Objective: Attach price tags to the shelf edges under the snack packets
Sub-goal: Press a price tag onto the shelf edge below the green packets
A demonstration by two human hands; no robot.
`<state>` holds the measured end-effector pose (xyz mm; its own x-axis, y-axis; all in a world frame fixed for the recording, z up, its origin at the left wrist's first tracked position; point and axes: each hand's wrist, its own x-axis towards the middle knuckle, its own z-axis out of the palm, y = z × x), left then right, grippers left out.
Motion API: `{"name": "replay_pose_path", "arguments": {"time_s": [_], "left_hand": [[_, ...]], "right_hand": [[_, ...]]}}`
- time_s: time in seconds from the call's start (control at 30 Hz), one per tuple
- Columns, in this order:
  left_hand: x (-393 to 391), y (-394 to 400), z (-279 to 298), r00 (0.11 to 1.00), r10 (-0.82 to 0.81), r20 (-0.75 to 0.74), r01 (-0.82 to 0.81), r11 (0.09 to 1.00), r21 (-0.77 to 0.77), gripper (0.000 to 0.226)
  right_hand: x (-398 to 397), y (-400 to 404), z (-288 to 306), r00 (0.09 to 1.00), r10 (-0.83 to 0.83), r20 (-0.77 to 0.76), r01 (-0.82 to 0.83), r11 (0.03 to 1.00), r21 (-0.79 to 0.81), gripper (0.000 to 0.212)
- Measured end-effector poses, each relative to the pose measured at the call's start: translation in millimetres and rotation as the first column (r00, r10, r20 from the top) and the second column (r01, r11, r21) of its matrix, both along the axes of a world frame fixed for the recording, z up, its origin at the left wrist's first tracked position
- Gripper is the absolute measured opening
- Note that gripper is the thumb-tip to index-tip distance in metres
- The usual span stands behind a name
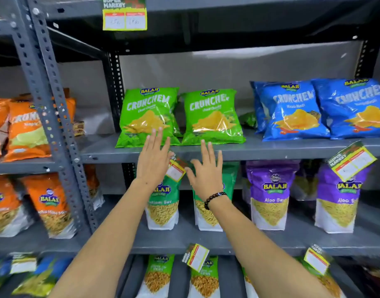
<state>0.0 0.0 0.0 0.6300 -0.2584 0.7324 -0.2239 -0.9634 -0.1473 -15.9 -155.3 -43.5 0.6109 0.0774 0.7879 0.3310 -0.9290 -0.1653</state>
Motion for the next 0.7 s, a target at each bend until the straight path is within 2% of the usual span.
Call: {"name": "replay_pose_path", "arguments": {"time_s": [0.13, 0.37, 0.57, 0.7], "left_hand": [[5, 11, -3, 0.999, -0.034, -0.031, 0.033, 0.999, -0.002, 0.039], [15, 8, 8, 0.995, -0.083, -0.047, 0.08, 0.995, -0.067, 0.024], [10, 14, -1, 0.968, -0.249, -0.032, 0.233, 0.939, -0.253, 0.009], [8, 21, -21, 0.937, -0.324, -0.132, 0.231, 0.857, -0.461, 0.011]], "right_hand": [[7, 15, -8, 0.991, -0.085, -0.101, 0.086, 0.996, 0.008, 0.027], [28, 17, -2, 0.988, -0.026, -0.149, 0.053, 0.981, 0.185, 0.017], [24, 4, 10, 0.98, 0.087, -0.177, -0.058, 0.984, 0.167, 0.016], [23, -7, 24, 0.973, 0.104, -0.208, -0.081, 0.99, 0.119, 0.013]]}}
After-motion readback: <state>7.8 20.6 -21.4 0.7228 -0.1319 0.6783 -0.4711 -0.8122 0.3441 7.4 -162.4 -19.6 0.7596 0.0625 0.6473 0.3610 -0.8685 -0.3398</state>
